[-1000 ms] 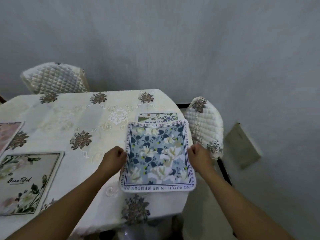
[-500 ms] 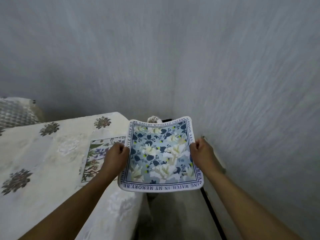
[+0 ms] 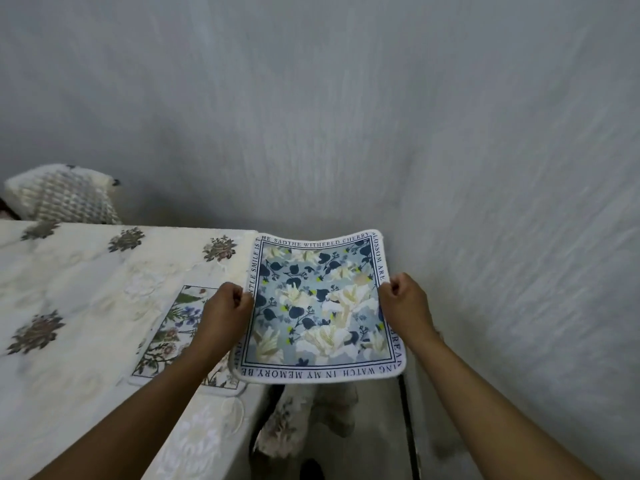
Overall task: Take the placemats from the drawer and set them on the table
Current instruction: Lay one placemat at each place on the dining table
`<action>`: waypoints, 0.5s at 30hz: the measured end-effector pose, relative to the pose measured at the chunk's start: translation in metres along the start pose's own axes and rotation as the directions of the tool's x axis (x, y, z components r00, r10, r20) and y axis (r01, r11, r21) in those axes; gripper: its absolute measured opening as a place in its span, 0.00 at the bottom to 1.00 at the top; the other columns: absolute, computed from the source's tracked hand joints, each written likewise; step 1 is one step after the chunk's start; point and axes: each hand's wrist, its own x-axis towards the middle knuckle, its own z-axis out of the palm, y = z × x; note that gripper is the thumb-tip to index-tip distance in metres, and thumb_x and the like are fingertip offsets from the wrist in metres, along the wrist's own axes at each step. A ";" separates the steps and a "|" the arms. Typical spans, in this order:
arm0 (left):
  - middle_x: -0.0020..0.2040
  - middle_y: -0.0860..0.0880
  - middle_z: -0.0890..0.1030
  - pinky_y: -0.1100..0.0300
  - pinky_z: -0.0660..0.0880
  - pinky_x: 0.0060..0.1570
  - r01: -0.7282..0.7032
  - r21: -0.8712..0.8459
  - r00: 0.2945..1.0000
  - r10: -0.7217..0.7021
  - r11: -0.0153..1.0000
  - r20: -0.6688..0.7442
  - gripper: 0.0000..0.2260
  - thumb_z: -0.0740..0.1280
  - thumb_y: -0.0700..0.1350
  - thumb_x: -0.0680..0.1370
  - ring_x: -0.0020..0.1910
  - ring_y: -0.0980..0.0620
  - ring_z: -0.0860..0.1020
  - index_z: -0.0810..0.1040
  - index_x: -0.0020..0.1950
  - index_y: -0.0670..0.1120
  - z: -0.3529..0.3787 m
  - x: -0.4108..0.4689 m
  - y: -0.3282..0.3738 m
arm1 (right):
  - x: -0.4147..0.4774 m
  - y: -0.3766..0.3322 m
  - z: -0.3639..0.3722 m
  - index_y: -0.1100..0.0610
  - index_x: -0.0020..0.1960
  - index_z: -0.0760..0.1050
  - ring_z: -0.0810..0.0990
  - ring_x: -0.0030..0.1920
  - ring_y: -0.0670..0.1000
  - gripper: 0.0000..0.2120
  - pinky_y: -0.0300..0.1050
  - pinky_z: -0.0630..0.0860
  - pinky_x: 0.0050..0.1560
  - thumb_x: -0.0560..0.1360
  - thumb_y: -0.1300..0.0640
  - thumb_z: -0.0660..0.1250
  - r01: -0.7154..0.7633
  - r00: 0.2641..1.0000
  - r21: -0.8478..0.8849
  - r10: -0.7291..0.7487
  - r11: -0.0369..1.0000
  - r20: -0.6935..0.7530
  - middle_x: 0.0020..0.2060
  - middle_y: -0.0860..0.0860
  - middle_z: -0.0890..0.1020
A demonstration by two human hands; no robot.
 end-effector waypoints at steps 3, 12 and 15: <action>0.30 0.49 0.71 0.58 0.61 0.28 0.048 -0.047 0.998 -0.050 0.998 -0.038 0.11 0.62 0.45 0.79 0.29 0.51 0.69 0.68 0.37 0.46 0.012 0.041 -0.003 | 0.054 -0.013 0.017 0.63 0.42 0.71 0.73 0.32 0.51 0.10 0.45 0.67 0.32 0.76 0.57 0.60 0.021 0.999 -0.020 -0.020 1.000 0.040 0.35 0.55 0.79; 0.33 0.50 0.73 0.59 0.62 0.28 0.258 -0.107 0.955 -0.270 0.960 -0.122 0.09 0.62 0.47 0.80 0.31 0.53 0.70 0.71 0.42 0.45 0.026 0.133 -0.005 | 0.193 -0.056 0.067 0.54 0.34 0.64 0.67 0.27 0.46 0.12 0.42 0.65 0.28 0.76 0.59 0.60 0.108 0.973 -0.039 -0.098 0.993 0.211 0.27 0.48 0.71; 0.32 0.50 0.73 0.58 0.63 0.29 0.320 -0.130 0.922 -0.340 0.938 -0.187 0.09 0.62 0.47 0.80 0.30 0.53 0.70 0.69 0.40 0.47 0.028 0.148 -0.007 | 0.238 -0.064 0.098 0.54 0.34 0.64 0.69 0.28 0.49 0.12 0.45 0.65 0.30 0.76 0.57 0.60 0.136 0.939 -0.007 -0.126 0.991 0.320 0.27 0.48 0.71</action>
